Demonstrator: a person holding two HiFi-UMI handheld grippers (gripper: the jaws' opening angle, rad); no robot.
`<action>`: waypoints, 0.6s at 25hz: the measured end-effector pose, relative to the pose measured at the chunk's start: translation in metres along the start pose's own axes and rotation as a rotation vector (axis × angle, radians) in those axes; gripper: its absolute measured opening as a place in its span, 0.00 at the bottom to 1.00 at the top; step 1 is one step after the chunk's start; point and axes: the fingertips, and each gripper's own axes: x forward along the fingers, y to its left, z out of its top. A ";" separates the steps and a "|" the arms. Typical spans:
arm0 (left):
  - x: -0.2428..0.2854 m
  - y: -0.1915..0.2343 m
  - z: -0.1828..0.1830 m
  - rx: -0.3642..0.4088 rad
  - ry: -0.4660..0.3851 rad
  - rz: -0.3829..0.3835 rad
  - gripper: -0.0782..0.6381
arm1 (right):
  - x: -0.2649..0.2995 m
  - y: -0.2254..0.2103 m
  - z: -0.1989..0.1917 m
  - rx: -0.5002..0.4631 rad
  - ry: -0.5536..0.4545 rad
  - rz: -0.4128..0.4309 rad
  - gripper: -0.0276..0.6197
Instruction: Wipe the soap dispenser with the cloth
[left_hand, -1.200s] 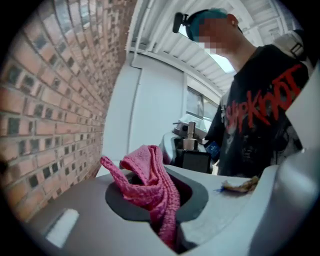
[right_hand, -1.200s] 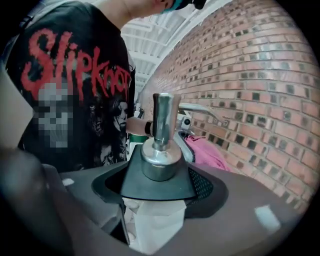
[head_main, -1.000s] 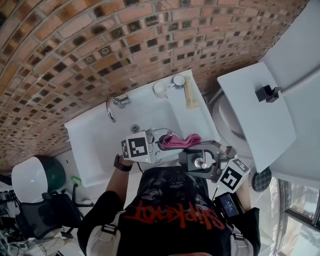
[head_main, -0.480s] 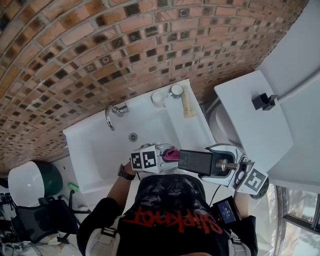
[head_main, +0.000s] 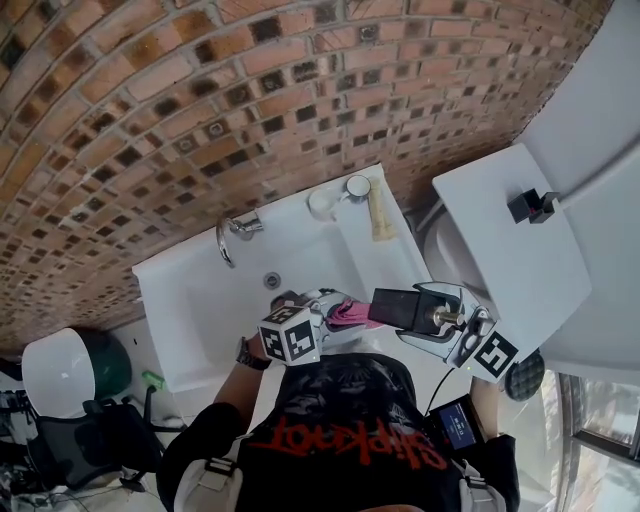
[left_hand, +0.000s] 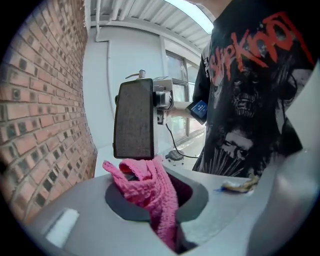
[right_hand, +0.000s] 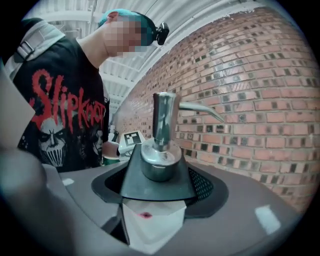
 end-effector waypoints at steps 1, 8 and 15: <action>-0.003 -0.002 -0.001 -0.001 0.011 0.000 0.18 | 0.000 -0.004 -0.004 -0.053 0.032 -0.023 0.52; -0.005 0.007 -0.004 0.010 0.028 0.031 0.18 | 0.005 -0.028 -0.018 0.073 0.060 -0.109 0.52; 0.004 0.007 -0.033 0.021 0.174 0.046 0.18 | 0.020 0.052 -0.002 0.157 0.000 0.298 0.52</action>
